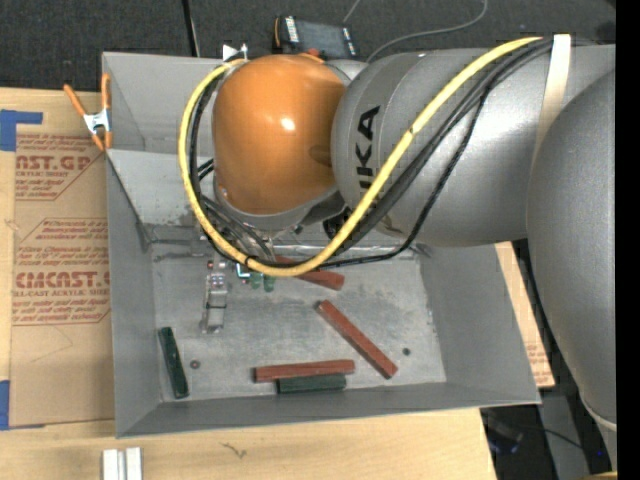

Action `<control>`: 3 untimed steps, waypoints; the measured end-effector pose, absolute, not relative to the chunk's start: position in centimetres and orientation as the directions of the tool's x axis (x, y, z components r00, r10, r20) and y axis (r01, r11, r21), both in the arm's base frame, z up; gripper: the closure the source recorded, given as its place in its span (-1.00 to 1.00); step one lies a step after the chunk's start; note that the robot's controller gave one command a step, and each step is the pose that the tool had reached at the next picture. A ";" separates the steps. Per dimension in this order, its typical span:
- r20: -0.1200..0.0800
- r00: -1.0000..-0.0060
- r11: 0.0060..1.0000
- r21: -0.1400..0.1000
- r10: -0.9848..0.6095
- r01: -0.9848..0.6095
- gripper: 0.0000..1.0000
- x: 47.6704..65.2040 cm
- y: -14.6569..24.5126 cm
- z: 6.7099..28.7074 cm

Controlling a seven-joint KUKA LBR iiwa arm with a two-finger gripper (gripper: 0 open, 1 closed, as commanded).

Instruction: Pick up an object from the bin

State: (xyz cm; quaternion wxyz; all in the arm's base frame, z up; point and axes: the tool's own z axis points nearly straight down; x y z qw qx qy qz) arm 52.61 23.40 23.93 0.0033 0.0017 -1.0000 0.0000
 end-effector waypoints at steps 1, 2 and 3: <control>0.008 -0.980 0.980 -0.001 -0.200 -0.200 -1.00 47.8 23.6 11.6; 0.003 -0.801 0.801 0.000 -0.599 -0.599 -1.00 49.8 20.3 6.8; 0.002 -0.821 0.821 -0.001 -0.571 -0.571 -1.00 49.8 13.0 6.9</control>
Offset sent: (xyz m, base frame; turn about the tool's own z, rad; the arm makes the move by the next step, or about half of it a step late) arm -0.0455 0.0024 -0.1188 -0.1967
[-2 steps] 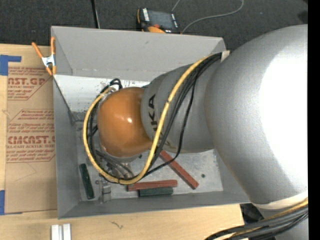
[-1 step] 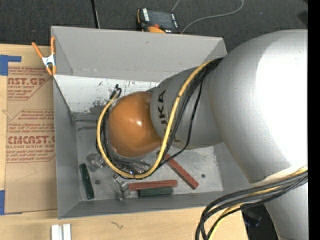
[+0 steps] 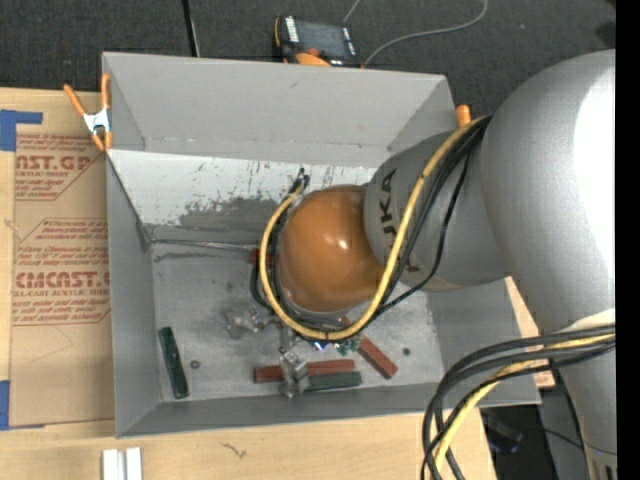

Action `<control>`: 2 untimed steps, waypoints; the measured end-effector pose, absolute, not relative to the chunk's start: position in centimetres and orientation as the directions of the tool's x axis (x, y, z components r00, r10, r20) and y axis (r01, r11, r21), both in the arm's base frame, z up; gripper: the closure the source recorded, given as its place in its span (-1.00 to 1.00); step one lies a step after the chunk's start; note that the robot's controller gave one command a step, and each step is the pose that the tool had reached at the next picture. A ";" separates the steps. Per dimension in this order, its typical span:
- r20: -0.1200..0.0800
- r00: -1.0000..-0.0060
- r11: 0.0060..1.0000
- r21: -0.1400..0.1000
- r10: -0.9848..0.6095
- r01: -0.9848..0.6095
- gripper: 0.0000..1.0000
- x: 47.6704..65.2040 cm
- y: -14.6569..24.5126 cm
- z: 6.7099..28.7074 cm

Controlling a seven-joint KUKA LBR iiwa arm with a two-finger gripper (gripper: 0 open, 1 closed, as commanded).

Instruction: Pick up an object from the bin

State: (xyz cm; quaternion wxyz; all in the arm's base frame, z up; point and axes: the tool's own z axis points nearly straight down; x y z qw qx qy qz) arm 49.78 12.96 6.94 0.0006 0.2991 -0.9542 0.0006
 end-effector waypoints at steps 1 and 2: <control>0.000 -0.818 0.818 0.003 -0.575 -0.575 1.00 49.7 13.4 7.0; -0.011 -0.863 0.863 0.001 -0.505 -0.505 1.00 49.1 20.6 18.0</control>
Offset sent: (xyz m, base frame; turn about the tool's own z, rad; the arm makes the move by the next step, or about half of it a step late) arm 0.0000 0.0000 0.0000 0.0000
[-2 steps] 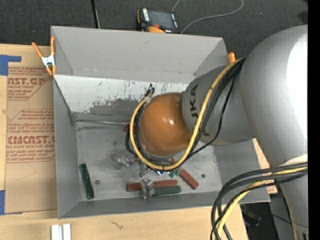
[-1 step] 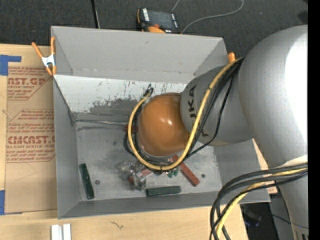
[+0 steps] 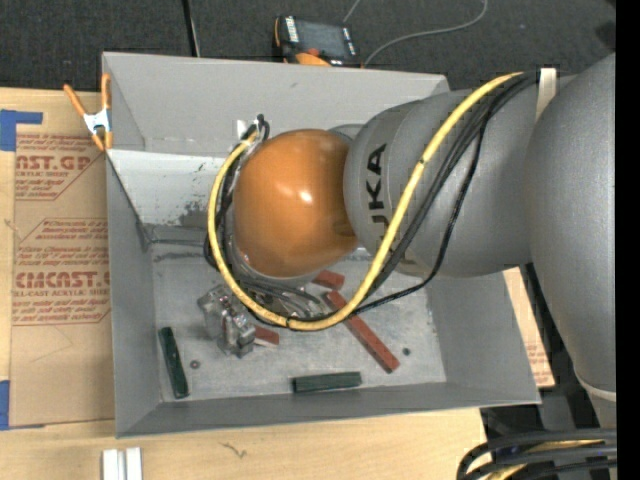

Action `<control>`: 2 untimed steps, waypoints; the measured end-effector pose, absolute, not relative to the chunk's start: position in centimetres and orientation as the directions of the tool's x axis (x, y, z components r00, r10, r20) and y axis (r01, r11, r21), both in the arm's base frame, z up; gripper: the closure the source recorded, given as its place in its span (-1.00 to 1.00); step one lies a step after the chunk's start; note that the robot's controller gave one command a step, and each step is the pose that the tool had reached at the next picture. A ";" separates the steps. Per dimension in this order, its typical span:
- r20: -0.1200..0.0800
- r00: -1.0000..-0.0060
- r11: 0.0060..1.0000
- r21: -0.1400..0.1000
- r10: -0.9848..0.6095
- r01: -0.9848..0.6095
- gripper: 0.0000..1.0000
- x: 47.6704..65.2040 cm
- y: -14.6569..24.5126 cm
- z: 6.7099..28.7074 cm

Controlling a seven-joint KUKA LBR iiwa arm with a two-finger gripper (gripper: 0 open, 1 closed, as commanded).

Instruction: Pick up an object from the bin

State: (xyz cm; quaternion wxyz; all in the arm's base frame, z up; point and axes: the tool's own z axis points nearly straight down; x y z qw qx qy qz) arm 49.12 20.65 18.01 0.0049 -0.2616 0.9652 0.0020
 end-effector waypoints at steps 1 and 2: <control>0.001 -0.935 0.935 0.002 -0.354 -0.354 1.00 47.8 23.4 15.7; -0.001 -0.970 0.970 0.001 -0.243 -0.243 1.00 50.1 22.9 13.6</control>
Offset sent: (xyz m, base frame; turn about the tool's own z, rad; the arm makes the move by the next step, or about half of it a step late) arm -0.0121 0.0252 -0.0216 0.1703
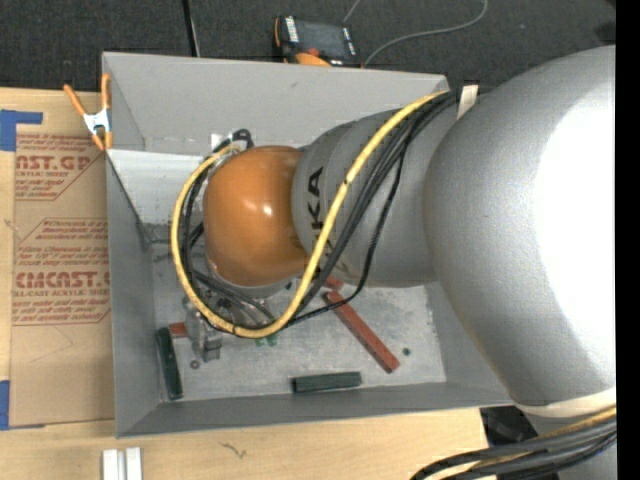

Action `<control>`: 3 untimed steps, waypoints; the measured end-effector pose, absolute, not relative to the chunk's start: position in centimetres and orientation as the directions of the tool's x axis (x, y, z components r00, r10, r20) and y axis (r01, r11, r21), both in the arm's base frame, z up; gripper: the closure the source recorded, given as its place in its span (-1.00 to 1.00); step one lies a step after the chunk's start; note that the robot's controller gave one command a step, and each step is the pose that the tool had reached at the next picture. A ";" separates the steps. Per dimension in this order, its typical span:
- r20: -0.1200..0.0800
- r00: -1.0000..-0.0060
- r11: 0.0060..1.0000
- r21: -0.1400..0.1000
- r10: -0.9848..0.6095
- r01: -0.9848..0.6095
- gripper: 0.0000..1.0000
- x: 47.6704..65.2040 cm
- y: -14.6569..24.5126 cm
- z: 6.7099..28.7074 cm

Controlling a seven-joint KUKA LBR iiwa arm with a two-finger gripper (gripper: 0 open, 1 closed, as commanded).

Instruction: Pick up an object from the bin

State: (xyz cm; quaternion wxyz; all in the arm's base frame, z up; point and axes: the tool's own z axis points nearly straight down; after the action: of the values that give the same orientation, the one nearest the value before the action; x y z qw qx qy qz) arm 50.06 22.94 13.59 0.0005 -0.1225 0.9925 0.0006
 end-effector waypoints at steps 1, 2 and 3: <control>-0.001 -0.970 0.970 0.001 -0.243 -0.243 -1.00 50.1 22.9 13.7; 0.004 -0.940 0.940 -0.002 -0.341 -0.341 -1.00 53.8 16.7 6.6; -0.003 -0.939 0.939 0.001 -0.344 -0.344 1.00 53.9 17.1 7.0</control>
Offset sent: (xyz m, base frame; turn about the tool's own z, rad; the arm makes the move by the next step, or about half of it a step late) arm 0.0000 0.0000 0.0000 0.0000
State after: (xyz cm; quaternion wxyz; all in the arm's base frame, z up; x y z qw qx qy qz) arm 53.87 17.11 7.02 0.0011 -0.1748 0.9846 0.0008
